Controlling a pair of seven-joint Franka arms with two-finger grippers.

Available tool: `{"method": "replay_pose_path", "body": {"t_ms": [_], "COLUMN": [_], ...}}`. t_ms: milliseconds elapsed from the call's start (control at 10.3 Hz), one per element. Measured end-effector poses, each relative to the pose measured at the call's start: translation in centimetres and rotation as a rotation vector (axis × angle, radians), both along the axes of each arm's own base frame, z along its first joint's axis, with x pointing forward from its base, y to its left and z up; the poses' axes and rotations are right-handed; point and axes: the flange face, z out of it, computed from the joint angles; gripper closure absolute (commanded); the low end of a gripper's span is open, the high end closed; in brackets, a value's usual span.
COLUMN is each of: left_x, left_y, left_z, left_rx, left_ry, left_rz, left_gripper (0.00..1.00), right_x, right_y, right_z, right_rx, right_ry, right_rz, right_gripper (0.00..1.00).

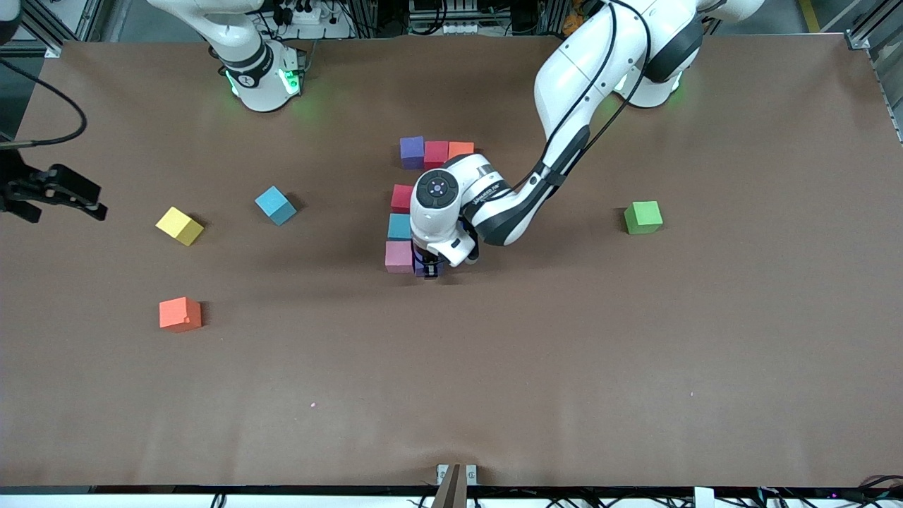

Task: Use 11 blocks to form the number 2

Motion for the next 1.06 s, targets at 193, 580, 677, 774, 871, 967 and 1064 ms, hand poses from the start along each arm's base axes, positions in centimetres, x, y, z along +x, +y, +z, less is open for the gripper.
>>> {"method": "replay_pose_path", "body": {"t_ms": [193,580,677,774,871,967,1064], "left_x": [-0.2,-0.8,-0.6,-0.4,0.0,0.3,0.7], "left_y": [-0.1,-0.7,-0.7,-0.7,-0.6,-0.3,0.0], "left_z": [-0.6,-0.4,0.2,1.1,2.1,3.0,3.8], "left_rx": [0.004,0.007,0.009,0.008,0.007,0.009,0.014], "left_ry": [0.006,0.01,0.008,0.004,-0.002,-0.006,-0.006], "left_rz": [-0.002,-0.013,-0.012,-0.01,-0.006,-0.002,0.003], "left_gripper": [0.0,0.0,0.0,0.0,0.0,0.0,0.0], "right_x": [-0.1,-0.7,-0.8,-0.8,-0.8,-0.8,-0.6], "right_y": [-0.2,0.2,0.3,0.2,0.0,-0.1,-0.1], "right_z": [-0.1,0.3,0.3,0.3,0.1,-0.3,-1.0], "right_rx": [0.001,-0.001,-0.002,-0.002,-0.003,-0.003,-0.002], "right_ry": [0.01,0.038,0.04,0.044,0.048,0.052,0.056], "right_rz": [-0.002,0.001,0.002,0.001,-0.003,-0.005,-0.004], "right_gripper": [0.0,0.0,0.0,0.0,0.0,0.0,0.0]}}
